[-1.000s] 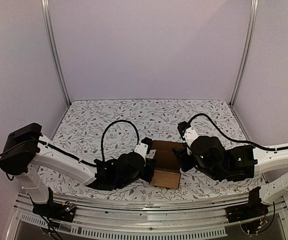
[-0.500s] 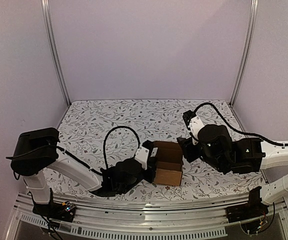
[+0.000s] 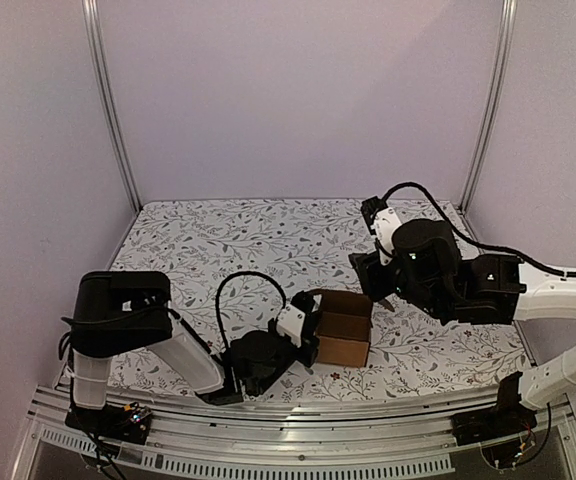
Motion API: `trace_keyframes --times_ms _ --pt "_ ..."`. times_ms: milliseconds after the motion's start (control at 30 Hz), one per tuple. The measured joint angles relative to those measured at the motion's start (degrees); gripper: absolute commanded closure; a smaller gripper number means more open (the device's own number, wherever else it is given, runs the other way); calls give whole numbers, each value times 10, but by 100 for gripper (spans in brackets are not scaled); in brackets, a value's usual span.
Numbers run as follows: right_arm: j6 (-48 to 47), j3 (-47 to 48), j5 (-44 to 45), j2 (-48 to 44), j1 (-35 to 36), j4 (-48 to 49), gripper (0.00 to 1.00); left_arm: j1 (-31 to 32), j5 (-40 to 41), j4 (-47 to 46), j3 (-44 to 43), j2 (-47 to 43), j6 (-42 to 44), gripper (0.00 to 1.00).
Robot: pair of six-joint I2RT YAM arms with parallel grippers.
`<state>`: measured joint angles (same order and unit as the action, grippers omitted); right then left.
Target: Fold the paper box
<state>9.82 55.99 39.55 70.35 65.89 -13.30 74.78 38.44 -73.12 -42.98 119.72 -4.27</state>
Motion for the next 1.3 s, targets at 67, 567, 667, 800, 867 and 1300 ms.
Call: trace_keyframes --times_ms 67,567,667,800,867,1300 --pt "4 9 -12 15 -8 -5 48 0 -1 -31 0 17 21 100" --pt "72 18 -108 100 -41 -30 69 -6 -88 -91 0 79 62 100" --pt "90 14 -117 105 -41 -30 73 -8 -93 -91 0 79 62 100" --pt "116 -5 -125 105 -41 -28 81 -8 -94 -91 0 79 62 100" --pt "130 -18 -132 105 -41 -27 84 -8 -94 -91 0 79 62 100" --pt "193 -77 -157 105 -41 -8 97 -8 -99 -92 23 68 50 70"
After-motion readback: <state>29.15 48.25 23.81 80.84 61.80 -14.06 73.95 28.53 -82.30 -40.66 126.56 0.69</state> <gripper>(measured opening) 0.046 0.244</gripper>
